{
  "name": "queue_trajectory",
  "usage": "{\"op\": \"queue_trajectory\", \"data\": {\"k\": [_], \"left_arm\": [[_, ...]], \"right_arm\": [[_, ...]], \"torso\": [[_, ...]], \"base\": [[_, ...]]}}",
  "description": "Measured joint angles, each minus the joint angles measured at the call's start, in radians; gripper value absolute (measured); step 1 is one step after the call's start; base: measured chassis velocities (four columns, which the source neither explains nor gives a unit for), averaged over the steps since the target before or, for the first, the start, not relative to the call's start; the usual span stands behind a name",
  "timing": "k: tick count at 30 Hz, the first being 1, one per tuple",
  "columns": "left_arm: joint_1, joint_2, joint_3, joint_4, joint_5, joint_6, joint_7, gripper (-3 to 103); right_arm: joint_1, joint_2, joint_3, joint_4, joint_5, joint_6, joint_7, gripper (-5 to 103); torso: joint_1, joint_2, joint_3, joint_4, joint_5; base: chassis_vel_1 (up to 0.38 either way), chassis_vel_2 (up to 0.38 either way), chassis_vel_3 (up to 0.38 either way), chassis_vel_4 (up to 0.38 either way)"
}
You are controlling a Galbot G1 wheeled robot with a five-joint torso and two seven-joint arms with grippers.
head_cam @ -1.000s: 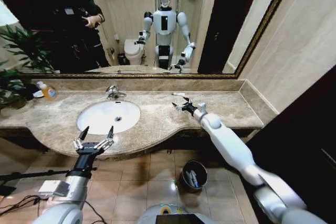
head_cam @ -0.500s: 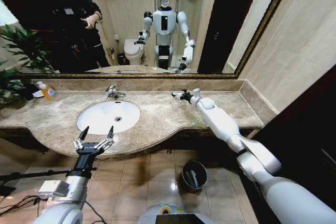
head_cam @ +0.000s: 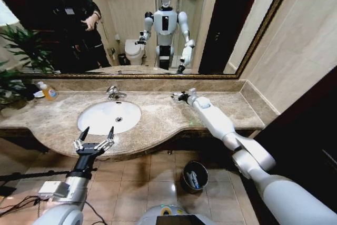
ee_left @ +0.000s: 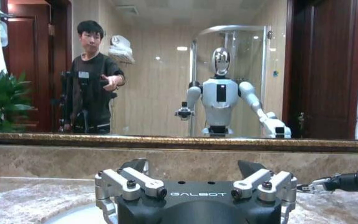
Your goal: Pick up the trash from the sink and place it in the trash bin.
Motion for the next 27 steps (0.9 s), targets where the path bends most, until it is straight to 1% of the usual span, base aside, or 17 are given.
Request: {"op": "queue_trajectory", "data": {"k": [3, 6, 8, 10, 16, 21, 27], "left_arm": [[0.000, 0.000, 0.000, 0.000, 0.000, 0.000, 0.000, 100], [0.000, 0.000, 0.000, 0.000, 0.000, 0.000, 0.000, 100], [0.000, 0.000, 0.000, 0.000, 0.000, 0.000, 0.000, 100], [0.000, 0.000, 0.000, 0.000, 0.000, 0.000, 0.000, 100], [0.000, 0.000, 0.000, 0.000, 0.000, 0.000, 0.000, 100], [0.000, 0.000, 0.000, 0.000, 0.000, 0.000, 0.000, 100], [0.000, 0.000, 0.000, 0.000, 0.000, 0.000, 0.000, 100]], "right_arm": [[0.015, 0.008, 0.000, -0.030, -0.015, 0.005, -0.012, 100], [0.030, 0.021, -0.001, -0.061, -0.026, 0.020, -0.031, 100], [0.044, 0.040, -0.001, -0.090, -0.034, 0.041, -0.063, 100], [0.050, 0.053, -0.001, -0.099, -0.037, 0.051, -0.075, 100], [0.065, 0.093, 0.003, -0.132, -0.048, 0.058, -0.078, 100], [0.077, 0.126, 0.022, -0.177, -0.078, 0.068, -0.078, 100], [0.079, 0.137, 0.032, -0.197, -0.091, 0.074, -0.078, 100]], "torso": [[0.000, 0.000, 0.000, 0.0005, 0.0000], [0.000, 0.000, 0.000, 0.0006, -0.0001], [0.000, 0.000, 0.000, 0.0006, -0.0001], [0.000, 0.000, 0.000, 0.0005, -0.0001], [0.000, 0.000, 0.000, 0.0007, -0.0002], [0.000, 0.000, 0.000, 0.0006, -0.0002], [0.000, 0.000, 0.000, 0.0006, -0.0003]], "base": [[0.000, 0.000, 0.000, 0.000], [0.000, 0.000, 0.000, 0.000], [0.000, 0.000, 0.000, 0.000], [0.000, 0.000, 0.000, 0.000], [0.000, 0.000, 0.000, 0.000], [0.000, 0.000, 0.000, 0.000], [0.000, 0.000, 0.000, 0.000]]}}
